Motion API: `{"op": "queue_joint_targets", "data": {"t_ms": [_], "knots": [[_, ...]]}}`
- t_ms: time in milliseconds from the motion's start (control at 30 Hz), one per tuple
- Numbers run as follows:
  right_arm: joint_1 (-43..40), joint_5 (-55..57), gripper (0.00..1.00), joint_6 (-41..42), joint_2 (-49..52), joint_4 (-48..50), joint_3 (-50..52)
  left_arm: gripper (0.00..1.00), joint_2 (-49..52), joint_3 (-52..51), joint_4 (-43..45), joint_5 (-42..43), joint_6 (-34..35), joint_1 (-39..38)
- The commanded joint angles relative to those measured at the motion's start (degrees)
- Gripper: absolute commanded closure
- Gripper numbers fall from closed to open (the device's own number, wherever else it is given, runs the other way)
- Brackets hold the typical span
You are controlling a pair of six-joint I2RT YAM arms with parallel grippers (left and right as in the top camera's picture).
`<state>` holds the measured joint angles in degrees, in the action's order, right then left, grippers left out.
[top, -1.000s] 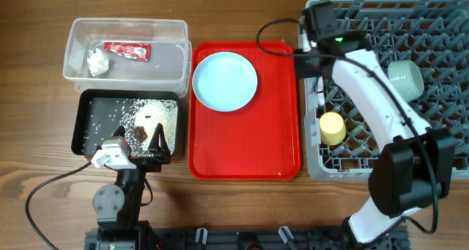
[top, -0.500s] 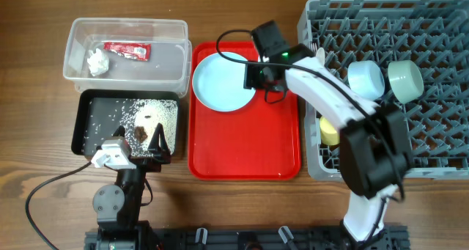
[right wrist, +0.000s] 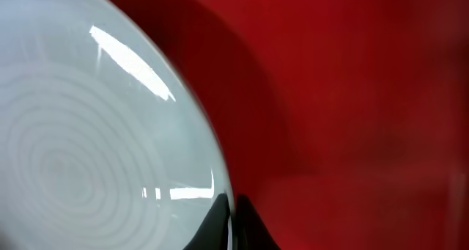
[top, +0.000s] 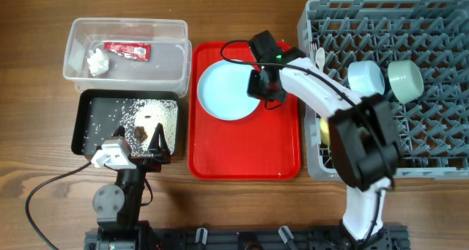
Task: Sort waste into correct bins and load items into the dishwasher rack
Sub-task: 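Grasp the light-blue plate on the red tray with the right gripper, then stand the light-blue plate upright in the back of the grey rack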
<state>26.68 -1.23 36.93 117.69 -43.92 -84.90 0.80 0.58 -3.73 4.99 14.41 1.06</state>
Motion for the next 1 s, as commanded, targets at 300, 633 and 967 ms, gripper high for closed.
{"op": "queue_joint_targets", "data": {"t_ms": [300,633,967], "knots": [[-0.5,61.2,0.96,-20.2,-39.2,-6.7,0.0,0.00,-0.4,-0.3,-0.3,-0.1,-0.5,-0.2],[-10.4,65.9,0.96,-45.1,-34.1,8.4,0.1,0.00,-0.4,-0.3,-0.3,-0.1,-0.5,-0.2],[-13.5,65.9,0.96,-55.0,-17.2,21.0,0.1,0.00,-0.4,-0.3,-0.3,-0.1,-0.5,-0.2]]}}
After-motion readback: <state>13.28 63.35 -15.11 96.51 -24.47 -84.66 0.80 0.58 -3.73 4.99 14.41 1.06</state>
